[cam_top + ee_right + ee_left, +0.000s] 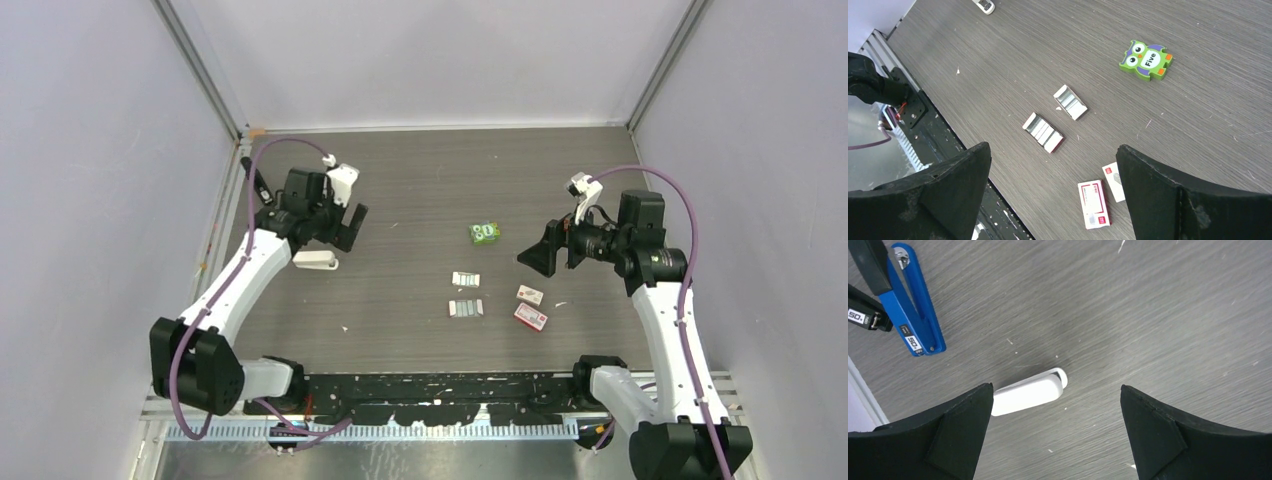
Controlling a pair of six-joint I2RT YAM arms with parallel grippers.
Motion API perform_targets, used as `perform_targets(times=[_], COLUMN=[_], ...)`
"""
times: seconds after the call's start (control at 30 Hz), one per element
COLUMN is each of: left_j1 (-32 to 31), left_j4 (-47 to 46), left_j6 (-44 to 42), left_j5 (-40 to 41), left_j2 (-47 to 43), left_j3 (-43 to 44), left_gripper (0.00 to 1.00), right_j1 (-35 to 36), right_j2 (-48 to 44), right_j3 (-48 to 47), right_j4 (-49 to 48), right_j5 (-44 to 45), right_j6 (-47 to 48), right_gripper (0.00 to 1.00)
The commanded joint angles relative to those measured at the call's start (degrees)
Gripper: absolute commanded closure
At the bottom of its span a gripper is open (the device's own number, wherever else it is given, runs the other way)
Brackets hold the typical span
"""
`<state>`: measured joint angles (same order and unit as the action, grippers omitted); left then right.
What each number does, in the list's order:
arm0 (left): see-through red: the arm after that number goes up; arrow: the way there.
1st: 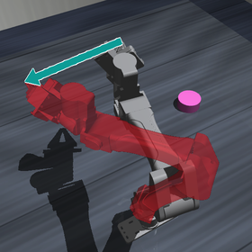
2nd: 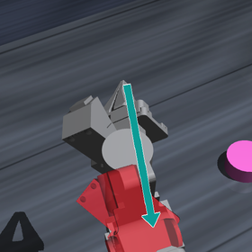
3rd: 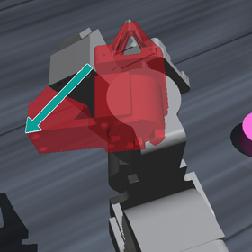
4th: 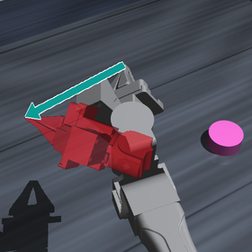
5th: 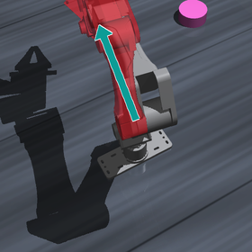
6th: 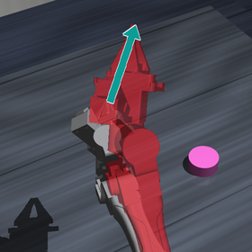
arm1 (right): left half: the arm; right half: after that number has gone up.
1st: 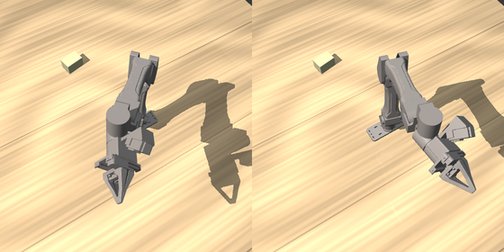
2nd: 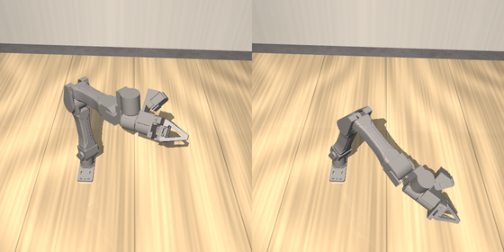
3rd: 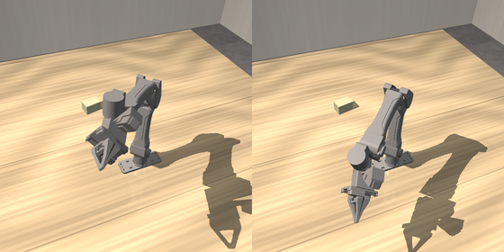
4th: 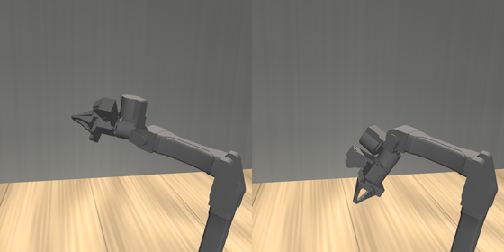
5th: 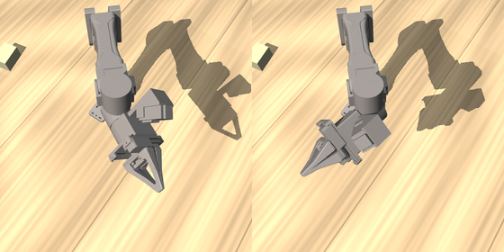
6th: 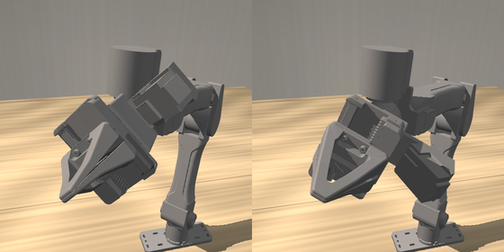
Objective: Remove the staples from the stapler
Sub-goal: Pick up the stapler from the center of the board.
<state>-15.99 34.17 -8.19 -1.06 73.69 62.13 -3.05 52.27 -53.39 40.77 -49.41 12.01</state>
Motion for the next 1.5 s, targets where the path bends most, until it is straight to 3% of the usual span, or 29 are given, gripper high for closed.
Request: perform_targets(times=[0.0, 0.3, 0.5, 0.7, 1.1, 1.3, 1.47], left_j1=[0.60, 0.61, 0.56, 0.60, 0.61, 2.93, 3.54], left_j4=[-2.99, -9.39, -7.59, -6.35, -3.64, -1.88, 0.71], left_j6=[-11.92, -22.56, -22.98, -24.72, -28.86, -29.67, -29.83], left_j5=[-1.27, -2.21, -1.76, -3.55, 0.28, -1.29, -3.00], left_j2=[-0.91, -5.59, -3.51, -3.63, 1.74, 8.11, 15.20], left_j3=[-3.88, -15.13, -13.79, -13.85, -13.10, -9.22, -5.22], left_gripper=[0.00, 0.03, 0.11, 0.12, 0.19, 0.16, 0.22], right_j1=[0.58, 1.68, 2.30, 3.04, 3.05, 3.05, 3.05], right_j2=[0.20, -0.14, -0.68, -0.69, -0.42, -0.61, -0.66], right_j3=[0.01, 0.01, 0.02, 0.03, 0.04, 0.04, 0.12], right_j4=[-1.93, -1.90, -1.76, -1.58, -1.66, -1.57, -1.57], right_j5=[0.91, 1.98, 3.27, 3.90, 3.81, 3.33, 3.34], right_j6=[0.67, 1.06, 1.74, 2.14, 2.18, 2.16, 2.27], right_gripper=[0.00, 0.00, 0.01, 0.00, 0.00, 0.01, 0.00])
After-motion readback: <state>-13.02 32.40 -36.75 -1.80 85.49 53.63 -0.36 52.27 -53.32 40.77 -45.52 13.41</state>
